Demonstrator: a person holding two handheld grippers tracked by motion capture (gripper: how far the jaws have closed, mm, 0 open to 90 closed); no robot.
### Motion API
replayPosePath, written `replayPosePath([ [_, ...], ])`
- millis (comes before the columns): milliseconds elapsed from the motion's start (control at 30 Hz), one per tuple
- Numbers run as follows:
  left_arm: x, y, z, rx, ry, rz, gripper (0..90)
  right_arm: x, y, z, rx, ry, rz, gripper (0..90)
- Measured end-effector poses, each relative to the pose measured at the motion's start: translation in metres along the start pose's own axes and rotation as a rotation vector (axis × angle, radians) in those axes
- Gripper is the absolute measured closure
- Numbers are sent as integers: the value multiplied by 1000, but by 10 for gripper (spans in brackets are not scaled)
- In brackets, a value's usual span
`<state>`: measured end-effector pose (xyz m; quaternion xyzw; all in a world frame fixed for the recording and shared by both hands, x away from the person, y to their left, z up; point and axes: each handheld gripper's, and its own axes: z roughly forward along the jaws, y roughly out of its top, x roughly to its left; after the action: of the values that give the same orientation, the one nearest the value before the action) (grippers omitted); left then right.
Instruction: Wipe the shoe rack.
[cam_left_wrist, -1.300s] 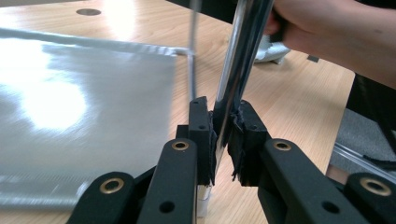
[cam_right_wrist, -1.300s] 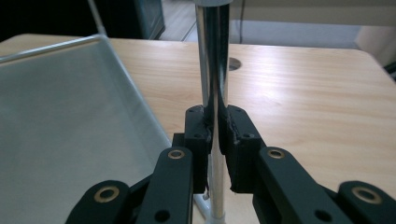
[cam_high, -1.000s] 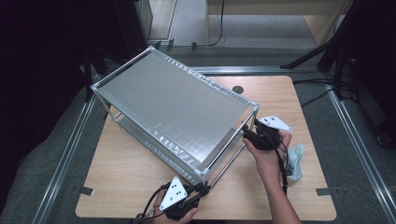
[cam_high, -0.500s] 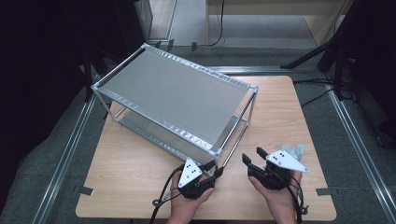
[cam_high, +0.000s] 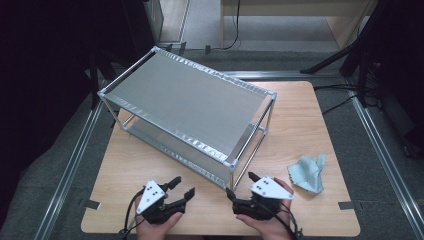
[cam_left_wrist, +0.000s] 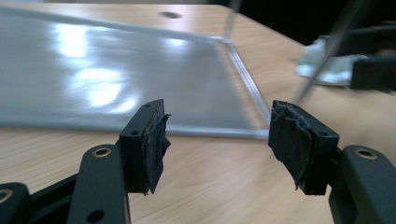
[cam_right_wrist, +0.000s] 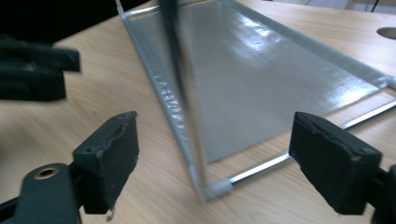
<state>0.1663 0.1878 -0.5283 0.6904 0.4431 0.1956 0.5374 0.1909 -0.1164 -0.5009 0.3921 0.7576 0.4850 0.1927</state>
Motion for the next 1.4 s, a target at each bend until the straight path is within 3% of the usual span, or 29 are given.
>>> replayPosePath([
  [33, 6, 0, -4, -8, 19, -2, 369, 6, 0, 5, 1, -17, -14, 202],
  [100, 17, 0, -9, -16, 54, -5, 373, 14, 1, 13, -1, -64, -26, 344],
  [167, 28, -1, -11, -19, 80, -18, 379, 18, 1, 17, -16, -102, -9, 492],
  [233, 36, -1, -12, -18, 94, -36, 383, 17, 1, 19, -26, -110, 10, 645],
  [300, 41, -1, -13, -19, 98, -51, 383, 13, 0, 18, -29, -79, 13, 730],
  [367, 44, -1, -14, -21, 108, -57, 382, 11, -3, 14, -37, -86, 4, 788],
  [533, 55, 0, -14, -9, 158, -67, 391, -1, -9, -2, -29, -82, 1, 792],
  [700, 67, 1, -17, 6, 269, -49, 403, -25, -11, -29, 22, -92, 42, 784],
  [833, 83, 5, -13, 14, 362, -63, 409, -45, -16, -49, 42, -120, 114, 777],
  [900, 96, 11, -9, 12, 417, -103, 409, -54, -19, -58, 49, -128, 133, 776],
  [967, 99, 13, -9, 8, 432, -109, 411, -59, -20, -63, 49, -139, 138, 775],
  [1033, 108, 19, -5, 16, 517, -84, 434, -64, -22, -67, 46, -149, 147, 774],
  [1167, 125, 29, 5, 34, 582, -68, 468, -70, -23, -70, 45, -159, 155, 775],
  [1233, 135, 33, 8, 44, 595, -79, 499, -69, -22, -70, 48, -164, 148, 777],
  [1300, 141, 37, 9, 54, 604, -57, 612, -69, -22, -70, 49, -165, 149, 777],
  [1333, 144, 38, 8, 58, 595, -45, 681, -70, -21, -71, 51, -165, 155, 777],
  [1400, 147, 39, 4, 67, 544, -31, 729, -72, -20, -71, 45, -158, 168, 775],
])
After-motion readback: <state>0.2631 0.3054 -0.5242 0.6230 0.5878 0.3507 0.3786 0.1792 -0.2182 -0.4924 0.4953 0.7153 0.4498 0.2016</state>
